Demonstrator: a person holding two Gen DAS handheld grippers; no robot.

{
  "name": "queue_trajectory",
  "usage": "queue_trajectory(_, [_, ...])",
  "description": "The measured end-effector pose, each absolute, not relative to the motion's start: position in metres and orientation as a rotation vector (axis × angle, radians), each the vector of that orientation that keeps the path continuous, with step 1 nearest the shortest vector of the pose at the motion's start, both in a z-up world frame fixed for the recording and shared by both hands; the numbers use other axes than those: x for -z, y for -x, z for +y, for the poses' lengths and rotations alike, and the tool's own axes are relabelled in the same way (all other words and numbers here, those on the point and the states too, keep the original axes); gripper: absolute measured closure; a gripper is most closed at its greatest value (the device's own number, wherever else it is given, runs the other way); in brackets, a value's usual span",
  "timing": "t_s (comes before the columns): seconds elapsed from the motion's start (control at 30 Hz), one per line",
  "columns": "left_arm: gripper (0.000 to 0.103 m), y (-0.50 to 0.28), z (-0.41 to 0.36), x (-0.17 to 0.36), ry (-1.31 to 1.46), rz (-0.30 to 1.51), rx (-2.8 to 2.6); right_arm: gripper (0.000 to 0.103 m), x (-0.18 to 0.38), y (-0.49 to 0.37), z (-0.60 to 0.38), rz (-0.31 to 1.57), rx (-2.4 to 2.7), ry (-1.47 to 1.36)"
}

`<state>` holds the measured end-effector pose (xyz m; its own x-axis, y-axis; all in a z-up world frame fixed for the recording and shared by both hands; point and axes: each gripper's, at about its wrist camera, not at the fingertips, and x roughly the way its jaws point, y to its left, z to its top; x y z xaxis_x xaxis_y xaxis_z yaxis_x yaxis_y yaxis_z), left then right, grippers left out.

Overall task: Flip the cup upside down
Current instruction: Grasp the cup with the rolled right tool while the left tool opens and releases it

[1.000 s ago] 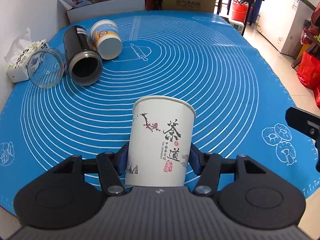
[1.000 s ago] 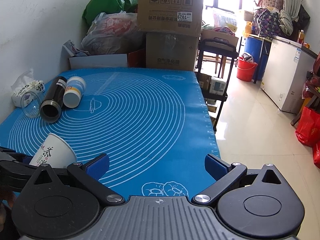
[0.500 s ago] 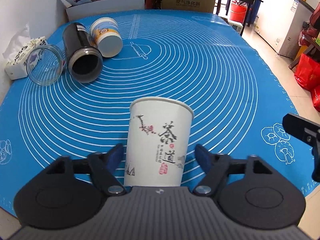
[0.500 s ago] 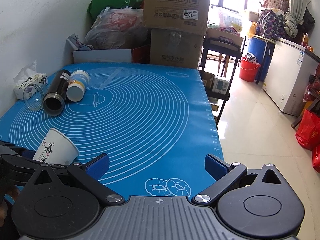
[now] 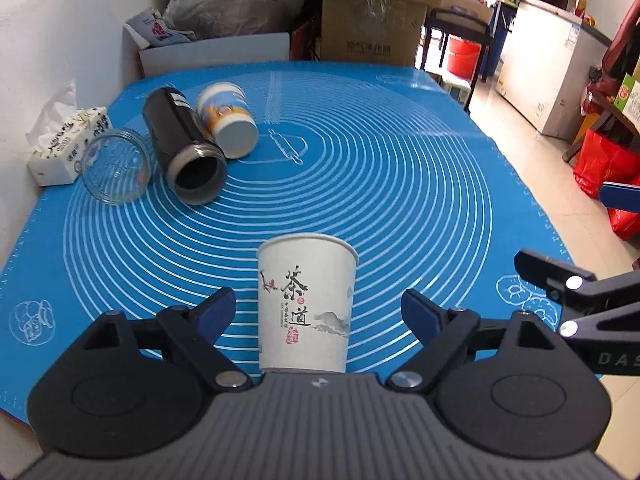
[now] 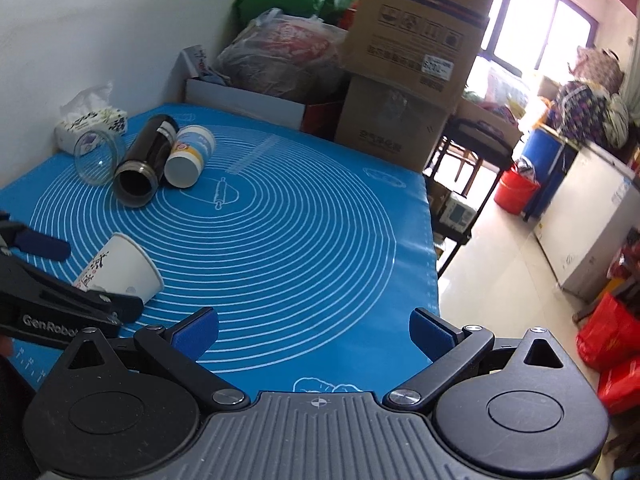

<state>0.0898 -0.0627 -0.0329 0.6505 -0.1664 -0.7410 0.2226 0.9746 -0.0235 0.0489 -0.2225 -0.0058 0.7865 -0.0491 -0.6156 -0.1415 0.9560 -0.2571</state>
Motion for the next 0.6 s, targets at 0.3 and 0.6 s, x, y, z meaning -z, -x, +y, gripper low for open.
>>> queue_trajectory(0.3, [0.012,-0.074,-0.03,0.004,-0.023,0.746,0.174,0.0,-0.008,-0.055,-0.172,0.682,-0.193,0.666])
queue_trajectory(0.6, [0.012,-0.065,0.025,-0.009,0.06,0.681,0.049,0.0,-0.003,-0.052,-0.09,0.534,-0.321,1.336])
